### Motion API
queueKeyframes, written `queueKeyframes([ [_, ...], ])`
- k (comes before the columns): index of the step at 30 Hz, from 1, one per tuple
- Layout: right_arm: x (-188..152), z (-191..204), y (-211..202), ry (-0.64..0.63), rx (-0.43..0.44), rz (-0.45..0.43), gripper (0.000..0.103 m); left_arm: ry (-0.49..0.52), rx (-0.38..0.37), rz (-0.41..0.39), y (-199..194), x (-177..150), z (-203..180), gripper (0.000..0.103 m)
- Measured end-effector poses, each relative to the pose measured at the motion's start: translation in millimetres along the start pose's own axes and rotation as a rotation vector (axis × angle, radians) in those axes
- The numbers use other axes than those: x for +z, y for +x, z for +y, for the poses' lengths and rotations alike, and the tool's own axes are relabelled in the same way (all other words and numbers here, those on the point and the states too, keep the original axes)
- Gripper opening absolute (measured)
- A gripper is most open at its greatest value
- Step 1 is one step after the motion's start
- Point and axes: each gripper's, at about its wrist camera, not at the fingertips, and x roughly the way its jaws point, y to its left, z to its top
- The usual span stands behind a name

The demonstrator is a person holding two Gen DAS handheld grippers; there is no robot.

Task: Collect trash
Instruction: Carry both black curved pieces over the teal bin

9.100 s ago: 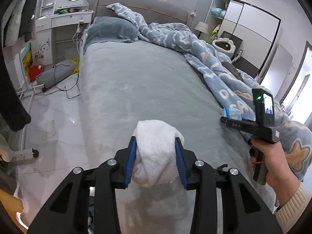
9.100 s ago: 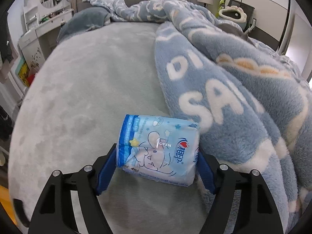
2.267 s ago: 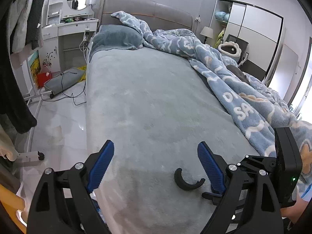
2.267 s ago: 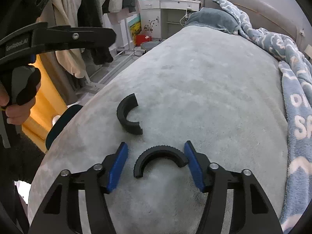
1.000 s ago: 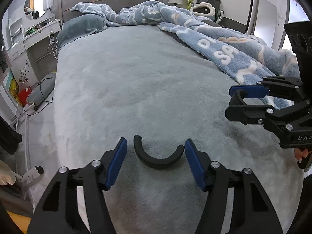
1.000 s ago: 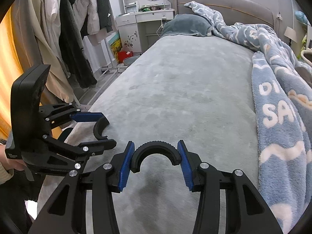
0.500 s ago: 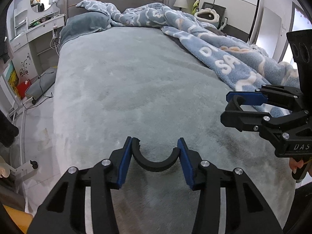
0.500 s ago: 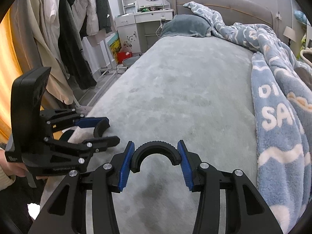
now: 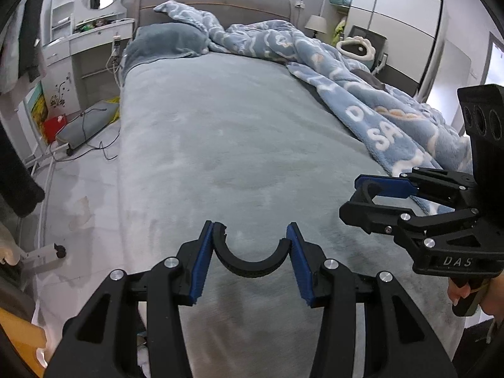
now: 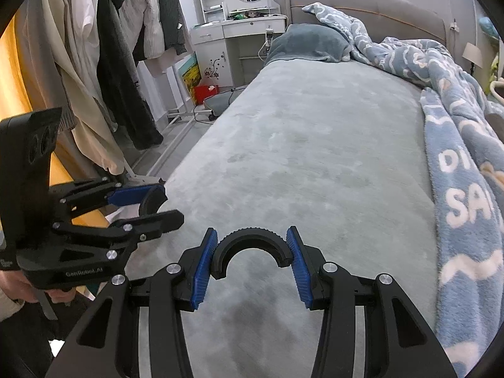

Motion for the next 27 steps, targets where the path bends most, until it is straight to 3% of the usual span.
queueKeyframes([
  [11, 24, 53, 29, -0.044, 0.064, 0.003, 0.046, -0.069, 0.098, 0.013, -21, -11, 60, 0.050],
  [27, 45, 122, 67, -0.098, 0.149, 0.025, 0.046, -0.125, 0.212, 0.120, -39, -41, 131, 0.050],
])
